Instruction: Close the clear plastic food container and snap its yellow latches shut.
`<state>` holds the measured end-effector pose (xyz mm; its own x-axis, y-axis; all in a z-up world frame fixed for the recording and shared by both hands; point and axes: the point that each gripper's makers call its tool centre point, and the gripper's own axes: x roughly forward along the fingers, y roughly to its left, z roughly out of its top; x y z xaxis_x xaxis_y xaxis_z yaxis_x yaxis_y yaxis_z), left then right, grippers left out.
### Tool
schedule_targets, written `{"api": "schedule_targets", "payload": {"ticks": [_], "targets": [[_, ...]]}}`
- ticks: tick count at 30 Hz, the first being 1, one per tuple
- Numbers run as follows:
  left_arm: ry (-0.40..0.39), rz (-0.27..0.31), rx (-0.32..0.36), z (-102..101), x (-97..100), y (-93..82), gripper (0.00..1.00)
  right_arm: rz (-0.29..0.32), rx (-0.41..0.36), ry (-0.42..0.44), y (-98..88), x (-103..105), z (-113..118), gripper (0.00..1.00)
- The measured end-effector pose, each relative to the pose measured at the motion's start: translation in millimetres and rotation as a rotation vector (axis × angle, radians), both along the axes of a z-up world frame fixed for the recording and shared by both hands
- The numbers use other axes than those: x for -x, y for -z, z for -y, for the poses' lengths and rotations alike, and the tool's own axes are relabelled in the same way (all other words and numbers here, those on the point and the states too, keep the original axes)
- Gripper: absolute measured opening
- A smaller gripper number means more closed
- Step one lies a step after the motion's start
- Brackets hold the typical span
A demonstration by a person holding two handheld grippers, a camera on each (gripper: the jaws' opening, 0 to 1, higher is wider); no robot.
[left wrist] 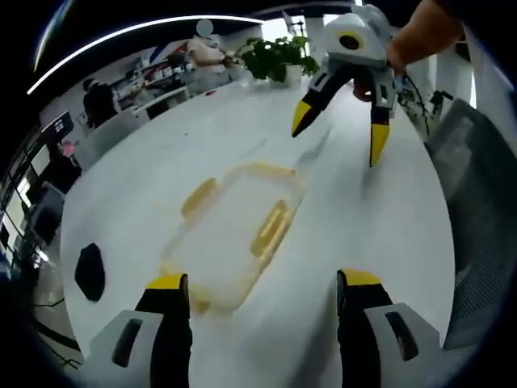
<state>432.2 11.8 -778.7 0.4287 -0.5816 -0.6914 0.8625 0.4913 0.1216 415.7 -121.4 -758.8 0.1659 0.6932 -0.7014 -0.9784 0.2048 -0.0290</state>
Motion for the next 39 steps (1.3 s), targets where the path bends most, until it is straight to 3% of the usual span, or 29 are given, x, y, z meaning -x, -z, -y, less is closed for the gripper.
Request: {"api": "schedule_targets", "payload": {"ticks": [16,39], "targets": [[0.088,0.032,-0.091,-17.5,-31.2,2.0,0.70,0.025,0.070,-0.043,5.4,-36.9,-6.5,0.62],[0.234,0.034,-0.218,-34.6,-51.8,11.2,0.64,0.031,0.153,-0.142,24.3,-52.7,-15.4,0.63]]}}
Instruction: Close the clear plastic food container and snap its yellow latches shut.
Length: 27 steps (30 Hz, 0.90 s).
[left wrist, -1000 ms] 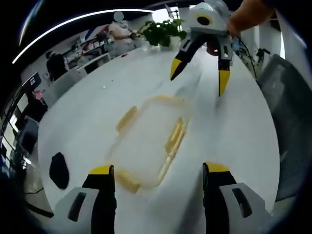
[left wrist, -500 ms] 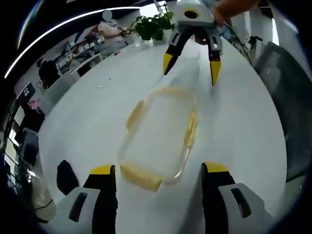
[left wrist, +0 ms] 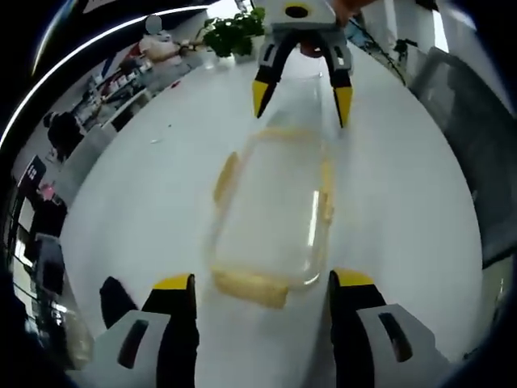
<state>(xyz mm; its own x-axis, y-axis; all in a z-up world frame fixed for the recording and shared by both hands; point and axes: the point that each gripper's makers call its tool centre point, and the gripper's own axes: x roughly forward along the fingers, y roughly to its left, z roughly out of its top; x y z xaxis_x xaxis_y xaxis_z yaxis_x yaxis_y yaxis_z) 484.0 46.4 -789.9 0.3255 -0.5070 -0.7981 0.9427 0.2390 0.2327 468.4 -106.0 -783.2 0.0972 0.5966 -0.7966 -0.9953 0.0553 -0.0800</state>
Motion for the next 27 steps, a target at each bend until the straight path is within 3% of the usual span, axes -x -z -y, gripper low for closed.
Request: {"api": "schedule_targets", "payload": {"ticks": [7,8,9,16,18,27], "targets": [[0.070,-0.012,-0.033,-0.5,-2.5,0.8,0.62,-0.004,0.031,-0.023,5.9,-3.4,1.2,0.62],[0.123,0.002,-0.074,-2.7,-1.8,2.0,0.62,-0.005,0.034,-0.028,6.8,-3.3,1.0,0.61],[0.139,0.003,-0.046,3.2,-0.8,0.2,0.61,-0.003,0.043,-0.037,8.5,-3.2,0.9,0.61],[0.155,-0.028,-0.071,0.2,-3.9,0.9,0.61,-0.001,0.079,-0.067,15.1,-3.4,1.5,0.61],[0.155,-0.059,-0.078,-1.9,-1.8,2.3,0.59,-0.007,0.079,-0.063,15.4,-4.5,0.6,0.61],[0.187,-0.098,-0.118,-8.8,-6.5,6.4,0.58,-0.009,0.116,-0.047,20.2,-13.5,0.7,0.58]]}}
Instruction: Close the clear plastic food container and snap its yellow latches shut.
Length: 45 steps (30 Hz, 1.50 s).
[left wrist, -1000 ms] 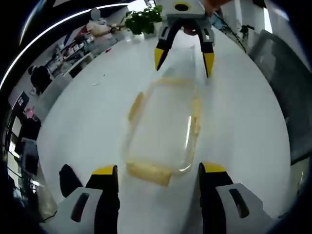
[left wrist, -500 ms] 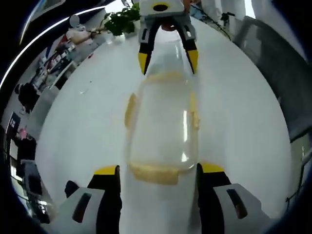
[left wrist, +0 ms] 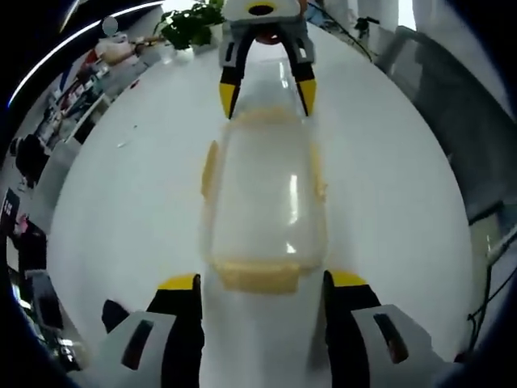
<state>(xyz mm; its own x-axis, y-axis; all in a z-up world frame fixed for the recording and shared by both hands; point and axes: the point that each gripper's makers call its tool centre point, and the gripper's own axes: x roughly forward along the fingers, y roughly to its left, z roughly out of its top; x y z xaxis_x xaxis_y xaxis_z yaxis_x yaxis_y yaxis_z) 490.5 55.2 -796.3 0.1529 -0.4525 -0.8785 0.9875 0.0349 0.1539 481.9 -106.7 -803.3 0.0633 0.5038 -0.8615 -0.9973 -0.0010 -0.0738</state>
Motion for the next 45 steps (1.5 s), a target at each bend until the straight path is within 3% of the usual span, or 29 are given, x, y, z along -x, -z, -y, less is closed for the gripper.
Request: {"api": "schedule_targets", "payload": {"ticks": [8,13,23,24,35,42,45], "targets": [[0.066,-0.033,-0.039,3.5,1.2,2.5,0.41,-0.030,0.012,0.011,1.9,2.2,-2.3,0.53],[0.057,-0.046,-0.045,3.1,0.4,2.7,0.38,-0.057,0.014,0.013,2.8,4.0,-1.8,0.50],[0.041,-0.075,-0.044,2.3,1.0,3.5,0.38,-0.066,0.027,-0.011,1.5,4.7,0.4,0.42],[0.040,-0.076,-0.045,2.2,0.8,3.9,0.38,-0.065,0.032,-0.013,1.5,4.6,0.9,0.38],[0.020,-0.082,-0.070,2.7,1.7,4.3,0.38,-0.063,0.076,-0.008,2.2,3.7,0.0,0.38],[-0.003,-0.116,-0.072,2.5,2.0,5.1,0.38,-0.065,0.129,-0.007,3.2,3.5,0.5,0.37],[0.000,-0.099,-0.086,3.2,2.9,5.4,0.38,-0.067,0.135,-0.012,2.9,3.2,1.8,0.36]]}}
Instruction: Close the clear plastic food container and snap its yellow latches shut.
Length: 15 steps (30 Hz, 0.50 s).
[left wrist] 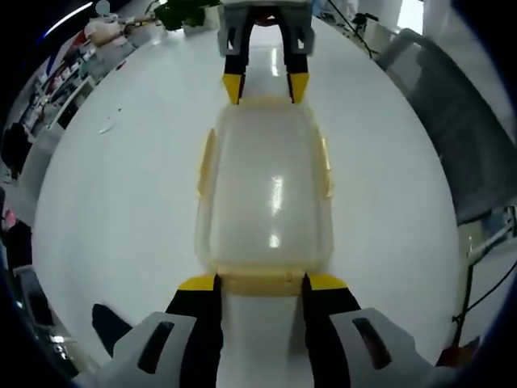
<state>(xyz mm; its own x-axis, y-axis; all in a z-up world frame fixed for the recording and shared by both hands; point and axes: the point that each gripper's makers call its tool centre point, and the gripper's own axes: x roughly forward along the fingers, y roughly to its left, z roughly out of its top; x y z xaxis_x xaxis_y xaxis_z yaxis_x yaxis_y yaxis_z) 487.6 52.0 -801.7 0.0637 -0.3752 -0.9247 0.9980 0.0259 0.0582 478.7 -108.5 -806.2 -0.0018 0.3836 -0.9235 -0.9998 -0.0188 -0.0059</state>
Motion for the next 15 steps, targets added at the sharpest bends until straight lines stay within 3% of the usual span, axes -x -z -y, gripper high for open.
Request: {"api": "schedule_targets", "payload": {"ticks": [1,2,15], "targets": [[0.009,0.015,-0.001,0.2,-0.1,-0.6,0.37,0.001,0.001,-0.001,-0.1,0.0,0.1,0.36],[-0.048,0.005,0.001,-1.8,-0.2,-0.8,0.37,0.000,0.001,-0.001,-0.3,-0.3,0.0,0.36],[-0.043,0.037,-0.011,1.9,0.3,-4.9,0.35,0.018,0.011,-0.025,-1.3,-2.3,4.5,0.35]]}}
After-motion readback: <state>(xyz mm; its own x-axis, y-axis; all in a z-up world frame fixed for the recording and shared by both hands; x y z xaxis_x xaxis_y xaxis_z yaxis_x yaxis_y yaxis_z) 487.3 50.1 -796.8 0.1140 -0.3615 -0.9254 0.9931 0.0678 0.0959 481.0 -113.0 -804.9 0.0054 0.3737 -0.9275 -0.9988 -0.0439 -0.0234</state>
